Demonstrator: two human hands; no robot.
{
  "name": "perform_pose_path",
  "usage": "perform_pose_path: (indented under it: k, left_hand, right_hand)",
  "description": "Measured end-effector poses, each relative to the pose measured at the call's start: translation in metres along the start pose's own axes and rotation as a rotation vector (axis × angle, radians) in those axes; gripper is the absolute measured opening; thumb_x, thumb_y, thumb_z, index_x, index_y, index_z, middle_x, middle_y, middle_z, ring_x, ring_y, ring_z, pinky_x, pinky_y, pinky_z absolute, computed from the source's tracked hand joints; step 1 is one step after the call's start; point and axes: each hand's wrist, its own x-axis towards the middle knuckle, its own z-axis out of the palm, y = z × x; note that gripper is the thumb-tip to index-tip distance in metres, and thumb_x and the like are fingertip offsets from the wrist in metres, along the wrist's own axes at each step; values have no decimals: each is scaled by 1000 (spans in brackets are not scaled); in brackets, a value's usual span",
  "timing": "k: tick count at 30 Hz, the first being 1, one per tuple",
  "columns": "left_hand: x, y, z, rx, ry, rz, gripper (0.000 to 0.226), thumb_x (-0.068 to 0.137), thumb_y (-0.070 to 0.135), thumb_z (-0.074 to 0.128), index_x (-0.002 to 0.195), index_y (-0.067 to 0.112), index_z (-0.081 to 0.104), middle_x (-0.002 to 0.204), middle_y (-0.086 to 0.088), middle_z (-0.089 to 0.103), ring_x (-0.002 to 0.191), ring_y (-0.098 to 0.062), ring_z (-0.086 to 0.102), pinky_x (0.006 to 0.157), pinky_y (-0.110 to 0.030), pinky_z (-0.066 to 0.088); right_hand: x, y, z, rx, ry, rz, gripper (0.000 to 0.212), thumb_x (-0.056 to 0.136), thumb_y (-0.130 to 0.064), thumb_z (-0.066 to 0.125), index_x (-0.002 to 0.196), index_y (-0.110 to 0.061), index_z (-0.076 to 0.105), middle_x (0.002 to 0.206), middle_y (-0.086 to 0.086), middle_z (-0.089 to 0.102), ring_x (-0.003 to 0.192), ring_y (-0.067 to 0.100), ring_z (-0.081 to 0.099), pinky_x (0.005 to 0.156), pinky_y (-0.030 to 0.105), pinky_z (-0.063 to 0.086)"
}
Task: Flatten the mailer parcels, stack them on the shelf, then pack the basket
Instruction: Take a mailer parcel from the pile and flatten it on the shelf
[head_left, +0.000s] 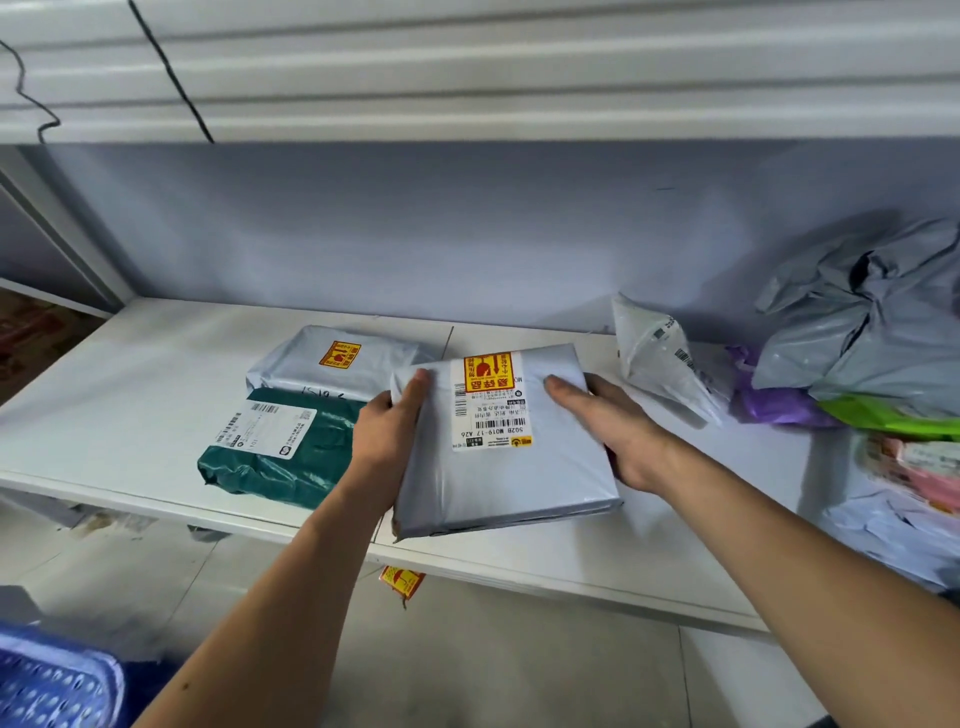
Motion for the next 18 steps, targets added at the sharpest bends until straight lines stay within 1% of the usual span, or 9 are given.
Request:
perform_pose_path:
  k: [1, 3, 5, 7, 9, 11, 14, 16, 18]
  left_hand:
    - [1, -4, 0, 59, 20, -22, 49, 84, 63, 60, 88, 15, 67, 96, -8, 72, 90, -28, 69, 87, -48, 56]
    - [2, -13, -2, 214, 57, -43, 55, 82, 71, 54, 86, 17, 66, 98, -10, 70, 90, -30, 67, 88, -46, 55]
    - [4, -20, -4, 386, 58, -34, 67, 82, 77, 45, 95, 15, 68, 102, -12, 69, 94, -33, 65, 90, -45, 53]
    - [5, -25, -2, 566, 55, -32, 76, 86, 76, 36, 110, 12, 67, 108, -16, 66, 101, -36, 61, 92, -43, 50]
    - [7, -29, 2, 707, 10, -50, 82, 88, 75, 28, 119, 9, 64, 116, -20, 64, 108, -37, 58, 94, -42, 47]
    - [9, -35, 8, 768, -66, -95, 85, 89, 75, 23, 126, 8, 59, 121, -22, 61, 112, -38, 57, 96, -43, 46]
    - [14, -47, 13, 749, -152, -180, 75, 94, 67, 30, 126, 4, 57, 122, -19, 62, 111, -37, 59, 96, -42, 49]
    - [17, -50, 16, 741, -148, -136, 69, 93, 62, 42, 133, 7, 52, 128, -15, 59, 115, -35, 56, 98, -41, 47]
    - [21, -48, 16, 709, -82, -40, 75, 86, 63, 52, 144, 17, 38, 140, -12, 46, 124, -36, 47, 104, -46, 42]
  right_hand:
    - [0, 2, 1, -64, 19, -12, 32, 89, -39, 67, 113, -16, 66, 102, 3, 75, 93, 23, 72, 92, 46, 55]
    - [-2, 9, 2, -243, 52, -18, 35, 90, -47, 62, 108, -18, 68, 101, 0, 74, 93, 21, 71, 92, 44, 54]
    - [-2, 18, 2, -465, 73, -10, 44, 90, -59, 53, 109, -21, 67, 106, -3, 71, 99, 20, 67, 95, 42, 52]
    - [-1, 24, 1, -603, 89, 11, 49, 91, -62, 45, 112, -22, 66, 111, -1, 69, 104, 23, 63, 96, 41, 49]
    - [1, 26, -2, -663, 116, 14, 51, 93, -60, 42, 115, -20, 64, 115, 2, 67, 108, 26, 61, 96, 40, 48]
    - [1, 26, -3, -669, 138, -4, 48, 94, -58, 43, 118, -22, 62, 119, 2, 66, 110, 26, 59, 95, 35, 47]
    - [3, 21, -5, -669, 147, -73, 42, 95, -51, 48, 127, -26, 58, 125, 1, 63, 116, 25, 57, 92, 29, 44]
    - [6, 15, -8, -717, 115, -107, 46, 95, -50, 51, 136, -29, 51, 130, 1, 60, 122, 26, 53, 95, 28, 41]
    - [10, 12, -11, -742, 68, -110, 47, 95, -49, 52, 138, -31, 50, 129, 1, 61, 122, 25, 54, 97, 30, 42]
